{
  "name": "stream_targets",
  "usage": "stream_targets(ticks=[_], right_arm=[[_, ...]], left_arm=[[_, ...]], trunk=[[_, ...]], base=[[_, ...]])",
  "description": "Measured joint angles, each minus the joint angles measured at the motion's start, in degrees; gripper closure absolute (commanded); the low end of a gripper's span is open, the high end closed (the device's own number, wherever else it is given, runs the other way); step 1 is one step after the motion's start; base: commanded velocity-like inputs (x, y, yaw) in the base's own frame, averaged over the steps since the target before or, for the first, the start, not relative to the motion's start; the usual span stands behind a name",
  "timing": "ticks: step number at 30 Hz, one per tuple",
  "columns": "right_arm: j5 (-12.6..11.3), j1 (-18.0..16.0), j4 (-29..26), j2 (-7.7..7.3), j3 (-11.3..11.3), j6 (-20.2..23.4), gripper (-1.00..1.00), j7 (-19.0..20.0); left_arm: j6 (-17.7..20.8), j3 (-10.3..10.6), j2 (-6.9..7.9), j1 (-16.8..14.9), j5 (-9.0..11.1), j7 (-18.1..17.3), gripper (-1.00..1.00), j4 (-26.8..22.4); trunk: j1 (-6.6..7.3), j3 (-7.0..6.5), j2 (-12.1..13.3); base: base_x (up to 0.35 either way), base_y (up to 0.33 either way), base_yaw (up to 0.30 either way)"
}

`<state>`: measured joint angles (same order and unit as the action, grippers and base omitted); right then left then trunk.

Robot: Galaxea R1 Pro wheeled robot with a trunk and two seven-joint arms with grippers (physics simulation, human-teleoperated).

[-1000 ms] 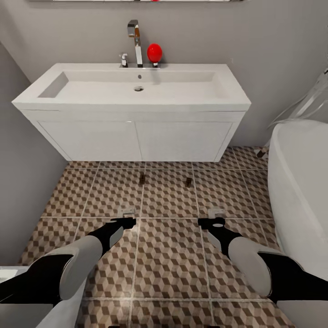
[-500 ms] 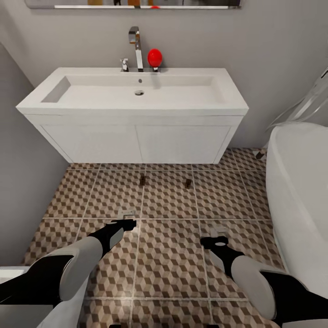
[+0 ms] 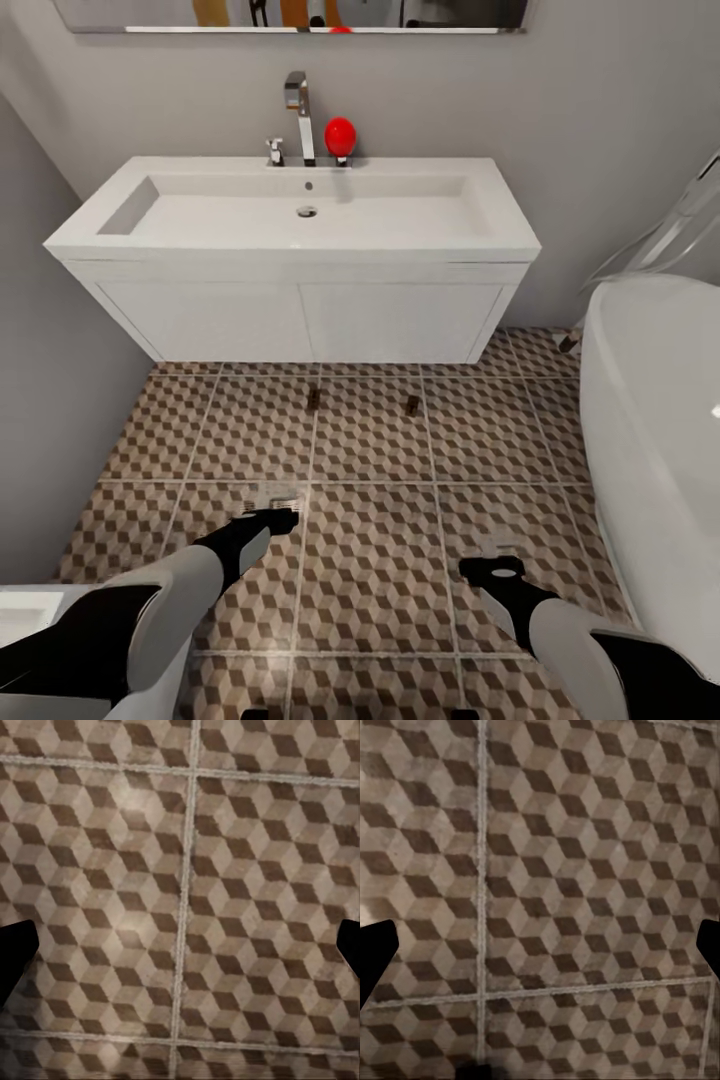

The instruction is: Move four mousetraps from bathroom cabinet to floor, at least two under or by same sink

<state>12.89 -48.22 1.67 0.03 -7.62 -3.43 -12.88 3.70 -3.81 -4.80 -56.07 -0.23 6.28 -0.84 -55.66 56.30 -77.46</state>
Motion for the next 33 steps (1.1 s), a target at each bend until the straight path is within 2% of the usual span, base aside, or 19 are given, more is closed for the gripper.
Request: stream_targets(ticks=[15,22,26,33], right_arm=[[0.08,6.2,0.0,-0.33,0.08,-0.02,-1.0,0.01],[0.08,10.25,0.0,-0.42,0.07,-0.08,-1.0,0.02],[0.13,12.17,0.0,-0.62,0.12,-0.23,-1.0,0.0],[0.52,16.11,0.0,-1.0,0.09,-0.49,-1.0,-0.03]], left_arm=[[-0.01,-0.18,0.14,6.14,0.13,0.02,-1.0,0.12],[-0.01,-0.26,0.15,9.97,0.23,0.0,-1.0,0.13],[-0.05,-0.27,0.16,11.78,0.69,-0.01,-1.0,0.12],[-0.19,-0.3,0.22,16.07,2.74,-0.03,-1.0,0.13]], trunk=[[3.3,-2.7,6.02],[4.83,-3.95,8.83],[5.71,-4.67,10.43],[7.25,-5.92,13.24]], base=[[0.0,0.0,0.0],[0.0,0.0,0.0],[0.0,0.0,0.0],[0.0,0.0,0.0]])
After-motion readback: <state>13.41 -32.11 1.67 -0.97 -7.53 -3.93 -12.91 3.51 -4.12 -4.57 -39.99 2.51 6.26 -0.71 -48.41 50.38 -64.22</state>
